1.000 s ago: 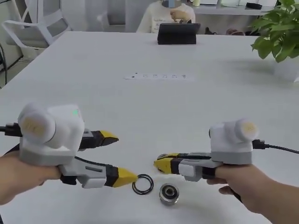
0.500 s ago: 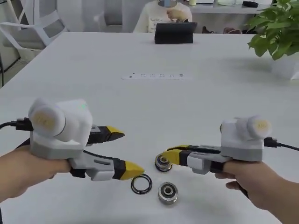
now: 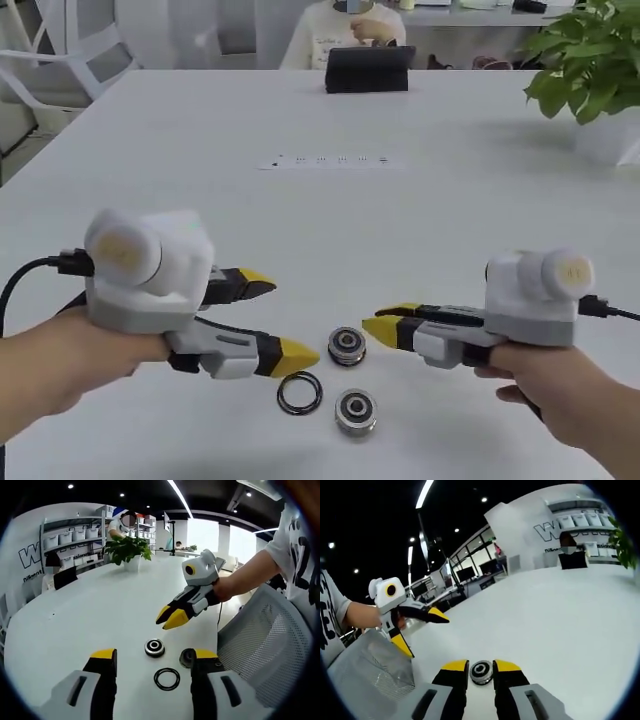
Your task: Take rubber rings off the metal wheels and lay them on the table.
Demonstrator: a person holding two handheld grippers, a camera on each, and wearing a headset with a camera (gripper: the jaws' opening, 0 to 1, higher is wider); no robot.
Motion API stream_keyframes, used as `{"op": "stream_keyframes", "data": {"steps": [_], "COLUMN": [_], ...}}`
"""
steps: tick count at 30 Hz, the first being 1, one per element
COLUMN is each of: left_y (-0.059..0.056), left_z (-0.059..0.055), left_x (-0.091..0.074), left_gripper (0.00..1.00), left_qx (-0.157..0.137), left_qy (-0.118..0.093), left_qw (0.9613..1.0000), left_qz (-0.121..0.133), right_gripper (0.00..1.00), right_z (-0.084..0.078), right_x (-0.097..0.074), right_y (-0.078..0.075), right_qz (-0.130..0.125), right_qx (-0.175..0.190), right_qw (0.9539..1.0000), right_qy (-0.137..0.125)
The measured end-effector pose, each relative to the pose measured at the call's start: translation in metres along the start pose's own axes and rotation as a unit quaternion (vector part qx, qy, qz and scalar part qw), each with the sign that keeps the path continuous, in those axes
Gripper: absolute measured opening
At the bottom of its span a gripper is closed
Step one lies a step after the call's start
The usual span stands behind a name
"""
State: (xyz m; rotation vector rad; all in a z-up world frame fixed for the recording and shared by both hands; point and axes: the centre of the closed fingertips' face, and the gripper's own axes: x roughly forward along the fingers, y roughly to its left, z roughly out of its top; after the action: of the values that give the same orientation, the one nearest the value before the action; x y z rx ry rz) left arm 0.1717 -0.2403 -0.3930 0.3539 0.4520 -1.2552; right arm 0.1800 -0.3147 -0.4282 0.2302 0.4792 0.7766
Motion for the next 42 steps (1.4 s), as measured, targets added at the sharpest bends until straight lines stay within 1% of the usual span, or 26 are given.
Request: {"op": "stream_keyframes", "data": {"steps": [6,10,13,18,22,30,32,35,42], "left_y": [0.004,0.005,0.005,0.003,0.004,0.003,0.004,0.002,0.001], "left_z": [-0.001,-0.001,-0.002,-0.004,-0.003,-0.006,-0.007,-0.007,-0.013], "left_x": [0.007,0.011,0.015,0.021,0.026,0.037,0.041,0.046,0.054], "left_gripper": [0.56,0.55,0.55,0.53,0.52,0.48,0.47,0.46,0.43], "left_qx": [-0.004,-0.006,-0.006,-0.008,-0.012,-0.022,-0.026,-0.030,-0.030], "left_qy": [0.003,0.005,0.006,0.010,0.010,0.013,0.014,0.014,0.023], "left_qw": [1.0000,1.0000,1.0000,0.9999,0.9999,0.9996,0.9995,0.9994,0.9992], "left_qz": [0.000,0.001,0.000,-0.004,-0.005,-0.010,-0.010,-0.012,-0.016], "right_gripper": [0.18,0.18,0.18,0.18,0.18,0.17,0.17,0.17,0.16], "right_z": [-0.005,-0.010,-0.011,-0.018,-0.023,-0.034,-0.035,-0.038,-0.043], "right_x": [-0.002,-0.004,-0.004,-0.002,0.000,0.004,0.005,0.008,0.012], "right_y": [-0.007,-0.009,-0.009,-0.008,-0.008,-0.009,-0.009,-0.009,-0.008], "right_qz": [-0.010,-0.013,-0.012,-0.010,-0.010,-0.008,-0.007,-0.007,-0.002], "right_qx": [-0.009,-0.021,-0.023,-0.038,-0.043,-0.053,-0.055,-0.060,-0.066], "right_qw": [0.9999,0.9996,0.9995,0.9988,0.9984,0.9972,0.9970,0.9963,0.9954], "right_qy": [0.006,0.015,0.017,0.030,0.037,0.052,0.055,0.061,0.069]}}
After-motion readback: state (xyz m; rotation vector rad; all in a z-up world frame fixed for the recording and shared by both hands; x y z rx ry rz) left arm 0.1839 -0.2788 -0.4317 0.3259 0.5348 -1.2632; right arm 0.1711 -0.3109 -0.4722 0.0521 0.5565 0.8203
